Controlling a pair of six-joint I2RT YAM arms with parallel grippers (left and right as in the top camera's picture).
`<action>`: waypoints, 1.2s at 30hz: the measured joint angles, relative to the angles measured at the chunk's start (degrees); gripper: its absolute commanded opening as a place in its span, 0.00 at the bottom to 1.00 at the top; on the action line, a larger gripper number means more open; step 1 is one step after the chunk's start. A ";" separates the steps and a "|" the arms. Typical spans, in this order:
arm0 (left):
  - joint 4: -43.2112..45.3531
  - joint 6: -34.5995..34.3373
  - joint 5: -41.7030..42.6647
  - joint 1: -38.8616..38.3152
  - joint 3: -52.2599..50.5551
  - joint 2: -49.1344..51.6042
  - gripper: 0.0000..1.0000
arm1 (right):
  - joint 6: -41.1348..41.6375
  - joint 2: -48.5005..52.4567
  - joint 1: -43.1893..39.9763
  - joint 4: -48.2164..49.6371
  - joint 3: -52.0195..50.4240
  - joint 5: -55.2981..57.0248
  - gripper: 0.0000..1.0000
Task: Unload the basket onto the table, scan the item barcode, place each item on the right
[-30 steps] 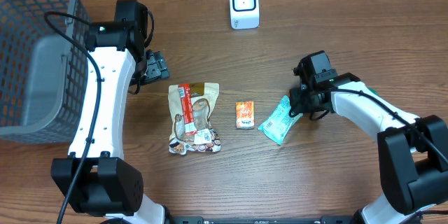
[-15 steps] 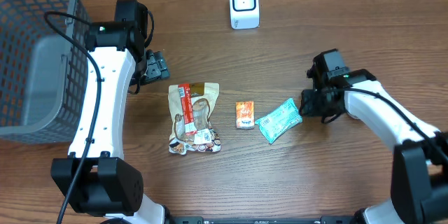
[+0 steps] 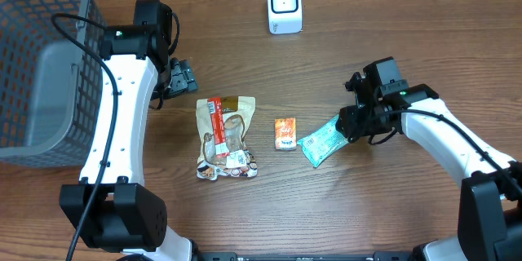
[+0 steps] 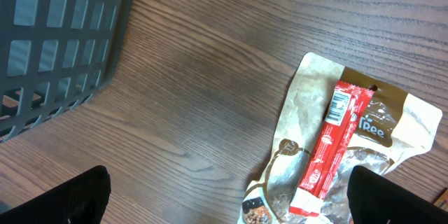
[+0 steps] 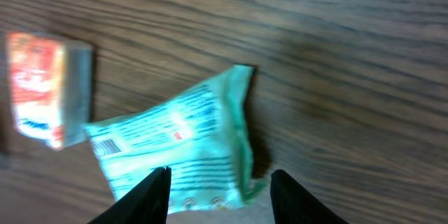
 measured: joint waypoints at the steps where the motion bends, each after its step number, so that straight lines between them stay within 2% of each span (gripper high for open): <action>1: 0.00 0.00 0.00 0.00 0.00 0.00 1.00 | -0.13 0.00 0.00 0.74 -0.57 0.66 0.48; 6: -0.02 0.00 0.02 0.00 0.00 0.00 1.00 | -0.39 0.00 0.04 3.91 -2.69 1.68 0.47; 36: 0.00 0.00 0.00 0.00 0.00 0.00 1.00 | -1.03 0.50 0.66 5.92 -4.66 -0.37 0.47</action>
